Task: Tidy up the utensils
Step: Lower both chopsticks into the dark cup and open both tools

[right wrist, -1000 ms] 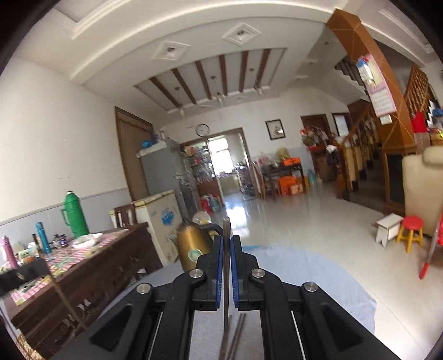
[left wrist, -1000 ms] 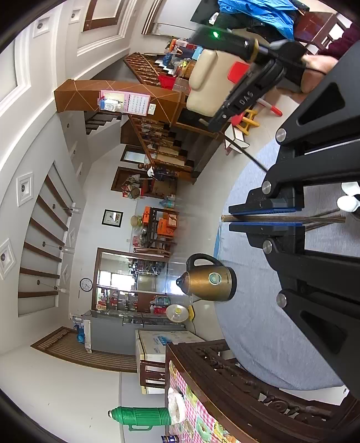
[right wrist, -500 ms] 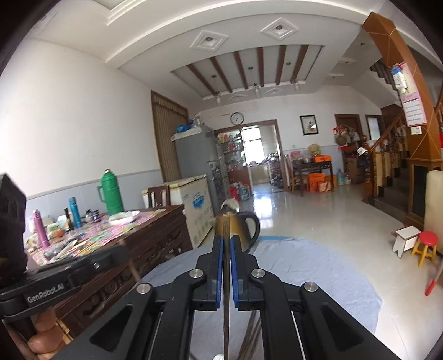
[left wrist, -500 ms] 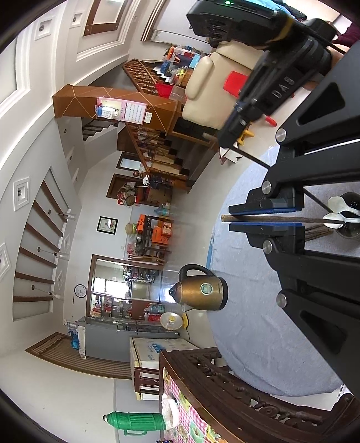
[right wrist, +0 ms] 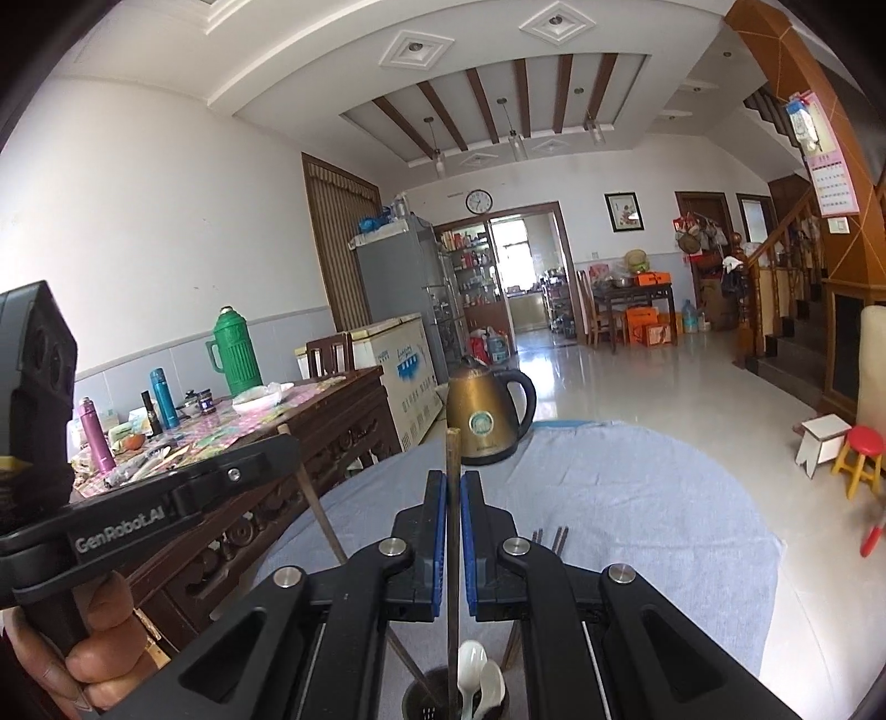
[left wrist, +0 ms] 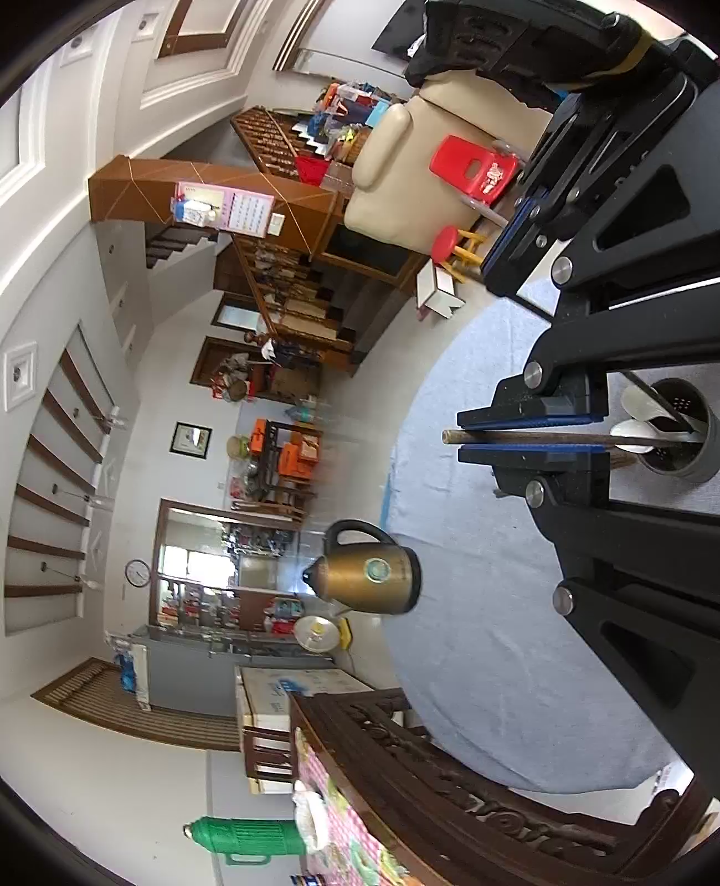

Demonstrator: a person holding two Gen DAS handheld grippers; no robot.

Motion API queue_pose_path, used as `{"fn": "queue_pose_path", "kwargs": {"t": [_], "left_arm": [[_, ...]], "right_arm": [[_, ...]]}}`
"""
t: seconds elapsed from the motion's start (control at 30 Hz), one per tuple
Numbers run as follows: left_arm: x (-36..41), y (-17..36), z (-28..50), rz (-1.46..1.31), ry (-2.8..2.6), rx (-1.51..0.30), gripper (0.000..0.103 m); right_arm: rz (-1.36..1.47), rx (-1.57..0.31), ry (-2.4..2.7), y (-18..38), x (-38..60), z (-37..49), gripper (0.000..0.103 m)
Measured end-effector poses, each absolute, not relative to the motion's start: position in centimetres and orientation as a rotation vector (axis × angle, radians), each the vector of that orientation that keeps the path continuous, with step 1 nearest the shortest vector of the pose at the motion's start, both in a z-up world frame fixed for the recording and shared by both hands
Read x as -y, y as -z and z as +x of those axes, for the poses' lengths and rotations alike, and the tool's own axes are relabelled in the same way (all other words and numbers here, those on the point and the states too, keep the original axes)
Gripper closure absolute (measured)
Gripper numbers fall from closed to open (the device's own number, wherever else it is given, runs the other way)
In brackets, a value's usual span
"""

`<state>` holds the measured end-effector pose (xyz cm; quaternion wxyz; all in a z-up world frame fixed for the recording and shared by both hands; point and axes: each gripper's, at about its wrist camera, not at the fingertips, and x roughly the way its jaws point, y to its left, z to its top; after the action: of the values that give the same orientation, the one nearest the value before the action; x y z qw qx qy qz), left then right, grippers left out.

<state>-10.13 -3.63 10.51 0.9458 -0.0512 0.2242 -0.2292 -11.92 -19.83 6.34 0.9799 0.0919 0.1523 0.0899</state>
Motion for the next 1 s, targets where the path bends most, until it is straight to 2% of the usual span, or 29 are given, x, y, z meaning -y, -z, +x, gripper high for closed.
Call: {"fn": "queue_pose_path", "kwargs": {"t": [0.57,0.6,0.63,0.67,0.73,0.8,1.0], "left_arm": [[4.1,-8.2,-10.4,-0.099,0.476,-0.555,0.097],[4.0,-8.2,-10.6,-0.096,0.480,-0.555,0.094],[3.9,-8.3,-10.6,-0.096,0.482,-0.552,0.085],[3.7,-8.5,-10.8,-0.099,0.481,-0.543,0.071],[3.1,-8.9,-11.0,-0.105,0.475,-0.522,0.052],[2.4,-9.3,-11.4,-0.106,0.453,-0.490,0.050],[0.2,-8.9,-10.8,-0.133,0.366,-0.487,0.047]], "right_arm": [[0.267,-0.423,-0.185,-3.0,21.6,-12.4,0.096],[0.279,-0.433,-0.196,-3.0,21.8,-12.4,0.095],[0.287,-0.438,-0.197,-3.0,21.9,-12.4,0.095],[0.296,-0.438,-0.195,-3.0,22.1,-12.5,0.091],[0.318,-0.426,-0.191,-3.1,22.8,-12.8,0.076],[0.340,-0.390,-0.169,-3.3,23.4,-13.5,0.055],[0.362,-0.329,-0.073,-3.4,25.1,-14.7,0.054]]}}
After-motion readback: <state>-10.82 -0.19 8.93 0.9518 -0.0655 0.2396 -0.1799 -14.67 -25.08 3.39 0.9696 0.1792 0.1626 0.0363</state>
